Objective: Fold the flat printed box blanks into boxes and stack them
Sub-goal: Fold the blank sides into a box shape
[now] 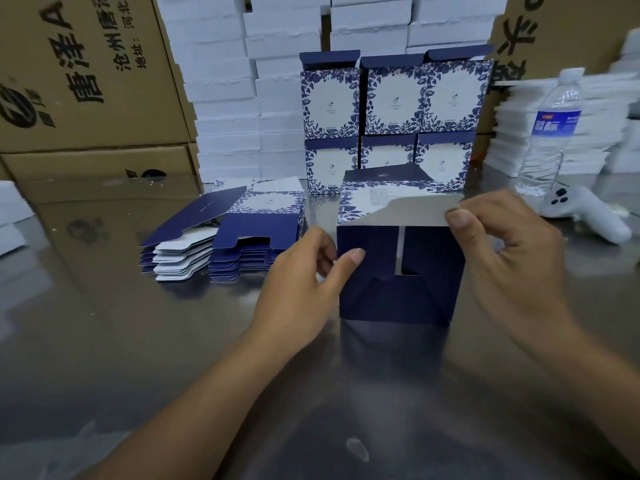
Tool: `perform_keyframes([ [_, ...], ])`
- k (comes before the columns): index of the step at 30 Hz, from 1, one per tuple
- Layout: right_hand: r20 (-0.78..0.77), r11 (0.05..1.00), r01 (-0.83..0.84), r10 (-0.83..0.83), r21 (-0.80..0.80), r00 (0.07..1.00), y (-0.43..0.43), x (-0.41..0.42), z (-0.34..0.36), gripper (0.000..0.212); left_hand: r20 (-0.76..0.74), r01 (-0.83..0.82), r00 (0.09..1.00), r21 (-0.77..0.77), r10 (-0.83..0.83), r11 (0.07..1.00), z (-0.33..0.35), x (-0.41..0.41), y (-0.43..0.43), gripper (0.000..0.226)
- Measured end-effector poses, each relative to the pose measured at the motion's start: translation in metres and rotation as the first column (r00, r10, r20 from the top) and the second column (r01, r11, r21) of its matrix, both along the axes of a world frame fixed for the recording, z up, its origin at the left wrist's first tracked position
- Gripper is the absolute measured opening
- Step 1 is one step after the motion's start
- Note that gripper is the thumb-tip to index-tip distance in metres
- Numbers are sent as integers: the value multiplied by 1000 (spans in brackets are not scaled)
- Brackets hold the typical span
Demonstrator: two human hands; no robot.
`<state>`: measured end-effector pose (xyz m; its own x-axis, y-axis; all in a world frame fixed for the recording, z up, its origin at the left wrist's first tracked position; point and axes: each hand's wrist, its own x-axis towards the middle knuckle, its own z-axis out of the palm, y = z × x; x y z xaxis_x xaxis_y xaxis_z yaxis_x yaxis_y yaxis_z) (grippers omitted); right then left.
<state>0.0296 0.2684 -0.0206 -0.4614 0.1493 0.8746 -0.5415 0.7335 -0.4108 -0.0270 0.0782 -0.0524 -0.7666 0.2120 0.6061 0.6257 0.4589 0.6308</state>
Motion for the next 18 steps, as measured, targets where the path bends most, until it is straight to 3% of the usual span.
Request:
perform_keyframes([
  [8, -98, 995, -16, 25, 95, 995, 0, 2, 1, 34, -230, -183, 962, -150, 146, 972, 14, 14, -2, 41],
  [18, -130, 993, -37, 52, 111, 990, -3, 2, -1, 36, -346, -264, 919, -189, 188, 946, 19, 15, -4, 36],
])
